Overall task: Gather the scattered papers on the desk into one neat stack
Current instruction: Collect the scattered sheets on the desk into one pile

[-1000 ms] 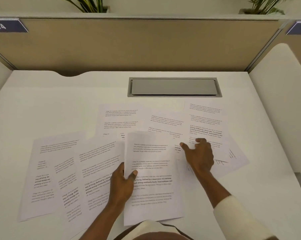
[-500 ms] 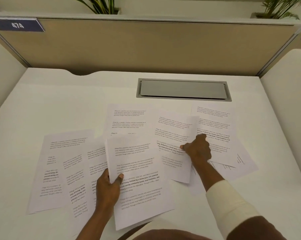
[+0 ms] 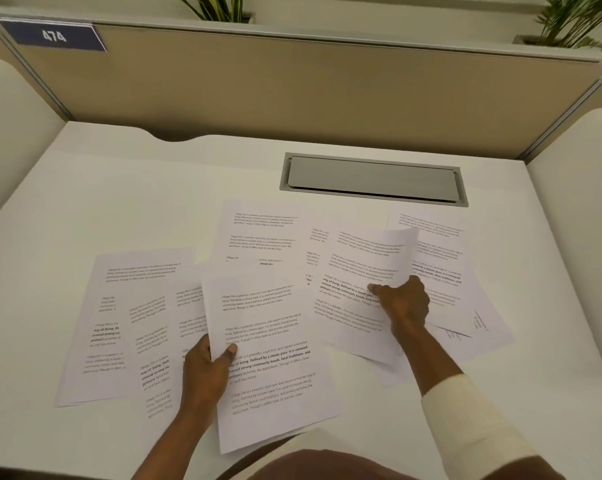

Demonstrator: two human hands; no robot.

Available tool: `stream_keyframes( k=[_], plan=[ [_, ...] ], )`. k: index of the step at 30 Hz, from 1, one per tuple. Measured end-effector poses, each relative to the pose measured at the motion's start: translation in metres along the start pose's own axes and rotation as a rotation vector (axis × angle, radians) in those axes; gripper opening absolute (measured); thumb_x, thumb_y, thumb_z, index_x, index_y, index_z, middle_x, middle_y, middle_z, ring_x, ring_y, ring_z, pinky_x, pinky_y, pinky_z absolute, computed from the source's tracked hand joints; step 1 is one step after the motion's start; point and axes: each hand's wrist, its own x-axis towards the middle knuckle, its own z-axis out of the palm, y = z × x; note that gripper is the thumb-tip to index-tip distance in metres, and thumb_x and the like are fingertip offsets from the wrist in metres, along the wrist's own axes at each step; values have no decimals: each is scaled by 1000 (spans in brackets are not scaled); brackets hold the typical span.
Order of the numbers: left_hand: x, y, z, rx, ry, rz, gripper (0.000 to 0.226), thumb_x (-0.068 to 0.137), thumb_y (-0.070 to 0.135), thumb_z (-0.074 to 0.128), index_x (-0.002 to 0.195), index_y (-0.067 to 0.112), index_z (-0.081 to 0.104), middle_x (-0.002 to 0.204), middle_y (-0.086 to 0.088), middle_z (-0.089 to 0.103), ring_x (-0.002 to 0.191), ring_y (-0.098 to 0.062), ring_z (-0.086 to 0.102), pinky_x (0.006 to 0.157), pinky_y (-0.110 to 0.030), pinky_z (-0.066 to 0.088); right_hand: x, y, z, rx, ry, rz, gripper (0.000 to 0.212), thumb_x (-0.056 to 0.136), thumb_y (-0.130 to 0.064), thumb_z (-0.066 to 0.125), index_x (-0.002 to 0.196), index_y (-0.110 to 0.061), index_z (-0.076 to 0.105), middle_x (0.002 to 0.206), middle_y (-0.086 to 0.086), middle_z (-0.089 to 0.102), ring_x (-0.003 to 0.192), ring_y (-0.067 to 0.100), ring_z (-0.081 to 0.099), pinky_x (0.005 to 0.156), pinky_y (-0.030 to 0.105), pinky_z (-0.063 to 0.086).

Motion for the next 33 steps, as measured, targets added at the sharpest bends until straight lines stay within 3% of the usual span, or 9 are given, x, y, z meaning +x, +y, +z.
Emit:
stream_keyframes(
  k=[3, 6, 12, 18, 22, 25, 28, 30, 33],
  plan=[
    [1, -3, -2, 11, -14, -16, 35, 101, 14, 73, 130, 34, 68, 114, 20, 75, 104, -10, 74, 89, -38, 61, -4, -16, 10, -68, -28, -35, 83, 76, -33, 97, 142, -8, 52, 139, 17, 67, 125, 43, 68, 104, 59, 58],
    [2, -1, -3, 30, -34, 1, 41, 102, 14, 73, 139, 30, 66, 113, 23, 73, 103, -5, 71, 87, -32, 58, -2, -28, 15, -76, -60, -14, 80, 74, -28, 98, 138, -7, 54, 136, 17, 70, 120, 43, 71, 102, 58, 60],
    [4, -2, -4, 36, -55, 15, 46, 103, 12, 71, 146, 23, 63, 129, 8, 75, 112, -12, 71, 100, -40, 57, 10, -28, 22, 192, -179, 121, 63, 65, -13, 102, 118, 0, 70, 123, 17, 77, 108, 41, 74, 98, 54, 64],
    [6, -1, -3, 56, -61, 8, 43, 102, 14, 71, 143, 27, 64, 120, 17, 74, 104, 0, 68, 92, -31, 55, 6, -21, 30, 299, -251, 102, 74, 71, -6, 99, 137, -2, 67, 130, 18, 76, 112, 44, 75, 99, 59, 63],
    [7, 0, -5, 62, -76, -12, 34, 103, 15, 71, 130, 35, 67, 110, 26, 74, 103, -2, 71, 75, -21, 54, -10, -22, 22, 80, -56, -152, 43, 85, -14, 89, 125, -10, 74, 126, 15, 79, 112, 42, 75, 99, 57, 63],
    [7, 0, -5, 68, -80, -22, 34, 103, 16, 71, 129, 38, 66, 108, 26, 74, 101, 1, 71, 73, -19, 54, -24, -32, -11, -123, 179, -379, 34, 92, -18, 82, 124, -12, 74, 120, 19, 80, 108, 45, 76, 92, 52, 61],
    [6, 1, -6, 64, -81, -27, 35, 103, 16, 71, 130, 37, 65, 108, 29, 71, 100, 2, 69, 77, -21, 54, -33, -41, -53, -110, 387, -560, 23, 92, -16, 80, 113, -12, 72, 107, 24, 81, 92, 48, 76, 81, 48, 60],
    [6, 3, -5, 47, -81, -45, 34, 103, 16, 71, 131, 36, 65, 109, 28, 72, 100, -1, 70, 78, -24, 56, -35, -42, -79, 4, 358, -629, 24, 90, -17, 82, 113, -13, 73, 106, 17, 82, 89, 43, 76, 84, 46, 61],
    [5, 6, -4, 12, -69, -73, 24, 104, 24, 71, 123, 38, 69, 104, 24, 78, 93, -4, 77, 70, -23, 58, -34, -38, -97, 220, 79, -589, 39, 86, -15, 89, 123, -14, 77, 114, 4, 82, 96, 29, 79, 90, 42, 64]
  ],
)
